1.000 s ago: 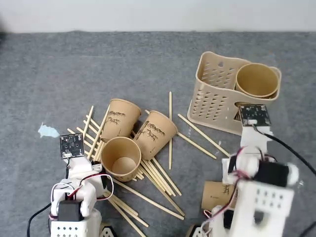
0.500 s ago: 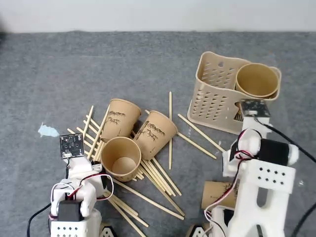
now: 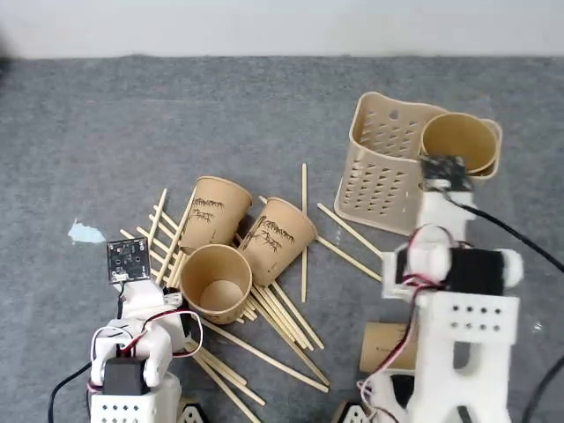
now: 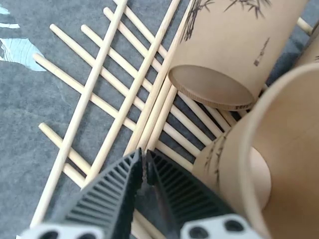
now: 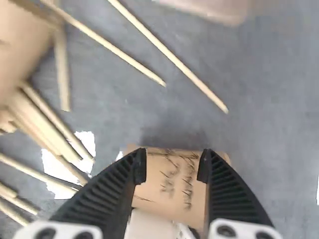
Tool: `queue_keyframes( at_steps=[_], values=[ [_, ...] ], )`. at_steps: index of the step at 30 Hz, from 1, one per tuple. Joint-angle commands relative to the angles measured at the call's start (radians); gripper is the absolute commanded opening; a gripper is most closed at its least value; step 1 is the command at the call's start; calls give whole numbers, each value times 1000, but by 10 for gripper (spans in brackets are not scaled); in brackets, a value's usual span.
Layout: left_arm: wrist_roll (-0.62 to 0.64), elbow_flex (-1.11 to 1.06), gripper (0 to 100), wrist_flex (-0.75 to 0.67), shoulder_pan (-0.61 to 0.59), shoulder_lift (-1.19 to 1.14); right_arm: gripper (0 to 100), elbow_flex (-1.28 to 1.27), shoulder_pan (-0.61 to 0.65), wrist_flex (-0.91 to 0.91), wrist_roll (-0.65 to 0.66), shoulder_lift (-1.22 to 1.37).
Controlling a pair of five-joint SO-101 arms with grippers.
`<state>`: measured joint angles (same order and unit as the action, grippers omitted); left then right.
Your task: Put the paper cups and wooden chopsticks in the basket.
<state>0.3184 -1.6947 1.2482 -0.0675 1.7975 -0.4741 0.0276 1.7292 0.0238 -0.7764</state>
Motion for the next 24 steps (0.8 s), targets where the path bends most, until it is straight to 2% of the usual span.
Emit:
queue_keyframes(
  at_steps=[1,4,10,15,24],
  values=[
    [-8,10,15,6,-8,14,189,103,170,-35,-38,15],
    [-8,10,15,6,-8,14,190,157,269,-50,-54,97],
    [-8,10,15,6,-8,14,190,359,361,-39,-52,344],
    [-8,10,15,6,-8,14,189,493,487,-39,-55,481],
    [-8,10,15,6,-8,14,190,551,716,-51,-141,639]
  ],
)
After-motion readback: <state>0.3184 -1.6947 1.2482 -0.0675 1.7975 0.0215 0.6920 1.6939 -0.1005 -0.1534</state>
